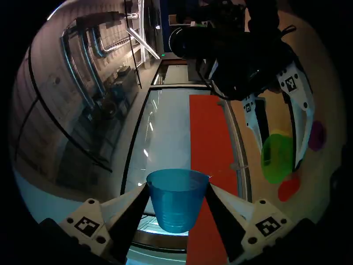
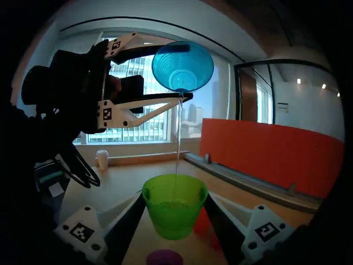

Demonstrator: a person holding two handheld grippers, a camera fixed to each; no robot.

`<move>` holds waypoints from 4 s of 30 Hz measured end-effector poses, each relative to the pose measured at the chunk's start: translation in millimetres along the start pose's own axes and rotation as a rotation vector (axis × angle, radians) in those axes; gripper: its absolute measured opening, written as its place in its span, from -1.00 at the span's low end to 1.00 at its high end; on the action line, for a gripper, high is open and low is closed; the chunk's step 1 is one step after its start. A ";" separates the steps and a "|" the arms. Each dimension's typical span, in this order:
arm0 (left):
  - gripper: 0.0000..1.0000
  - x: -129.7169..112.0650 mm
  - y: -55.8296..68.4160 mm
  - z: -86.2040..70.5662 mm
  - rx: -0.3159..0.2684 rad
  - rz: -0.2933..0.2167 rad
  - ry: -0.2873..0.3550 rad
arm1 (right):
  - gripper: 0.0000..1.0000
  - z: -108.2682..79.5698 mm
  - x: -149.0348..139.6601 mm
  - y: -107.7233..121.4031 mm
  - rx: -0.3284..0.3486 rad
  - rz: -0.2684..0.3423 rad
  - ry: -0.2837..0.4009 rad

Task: Pour water

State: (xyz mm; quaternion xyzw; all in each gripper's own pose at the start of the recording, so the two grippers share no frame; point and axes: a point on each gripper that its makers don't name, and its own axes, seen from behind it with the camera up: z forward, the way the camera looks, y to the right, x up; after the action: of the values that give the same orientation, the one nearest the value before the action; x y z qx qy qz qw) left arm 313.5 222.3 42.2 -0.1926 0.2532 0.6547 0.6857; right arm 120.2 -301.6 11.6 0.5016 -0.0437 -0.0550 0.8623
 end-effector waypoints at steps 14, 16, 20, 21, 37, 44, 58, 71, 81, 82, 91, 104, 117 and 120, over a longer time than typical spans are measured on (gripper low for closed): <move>0.73 3.6 5.0 -1.4 -0.001 0.030 0.002 | 0.81 0.7 0.7 0.8 -0.001 0.001 0.003; 0.73 2.7 4.4 -0.3 -0.001 0.028 0.002 | 0.81 0.6 0.8 0.7 -0.001 0.001 0.003; 0.73 0.7 2.2 2.1 -0.002 0.022 0.001 | 0.81 0.8 1.4 1.1 -0.002 0.001 0.004; 0.73 0.0 1.6 2.5 -0.002 0.018 0.001 | 0.81 0.7 1.6 1.2 -0.002 0.001 0.004; 0.73 -11.9 3.3 5.3 -0.016 -0.207 -0.014 | 0.81 -1.3 2.5 2.7 -0.009 -0.001 0.014; 0.73 -21.3 2.0 8.8 -0.002 -0.383 -0.027 | 0.81 -3.6 6.6 4.5 -0.016 0.000 0.028; 0.73 -55.8 2.0 9.8 0.020 -0.809 -0.076 | 0.81 -9.5 12.8 8.0 -0.031 0.002 0.044; 0.73 -69.8 -2.2 5.0 0.009 -1.226 -0.047 | 0.81 -9.7 16.3 8.3 -0.034 0.002 0.049; 0.73 -80.3 8.9 6.6 -0.016 -1.437 -0.056 | 0.80 -9.4 20.1 5.8 -0.032 -0.002 0.053; 0.73 -80.0 10.0 6.5 -0.020 -1.450 -0.053 | 0.80 -9.5 20.1 5.6 -0.031 -0.001 0.052; 0.74 -85.7 23.6 1.2 -0.034 -1.485 -0.068 | 0.81 -14.0 20.9 9.2 -0.044 0.006 0.048; 0.74 -91.8 60.8 -12.5 -0.065 -1.497 -0.119 | 0.81 -41.2 18.9 31.1 -0.095 0.014 0.022; 0.74 -91.2 89.3 -21.0 -0.093 -1.521 -0.143 | 0.81 -74.8 23.7 56.5 -0.162 0.008 0.006; 0.74 -89.0 93.4 -22.5 -0.098 -1.519 -0.141 | 0.81 -81.9 25.4 61.2 -0.176 0.008 0.006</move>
State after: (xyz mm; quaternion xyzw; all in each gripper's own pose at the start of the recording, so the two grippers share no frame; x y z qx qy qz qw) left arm 217.1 144.2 83.8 -0.3018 -0.0226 0.0246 0.9528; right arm 159.1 -204.6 25.0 0.4238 -0.0382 -0.0537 0.9033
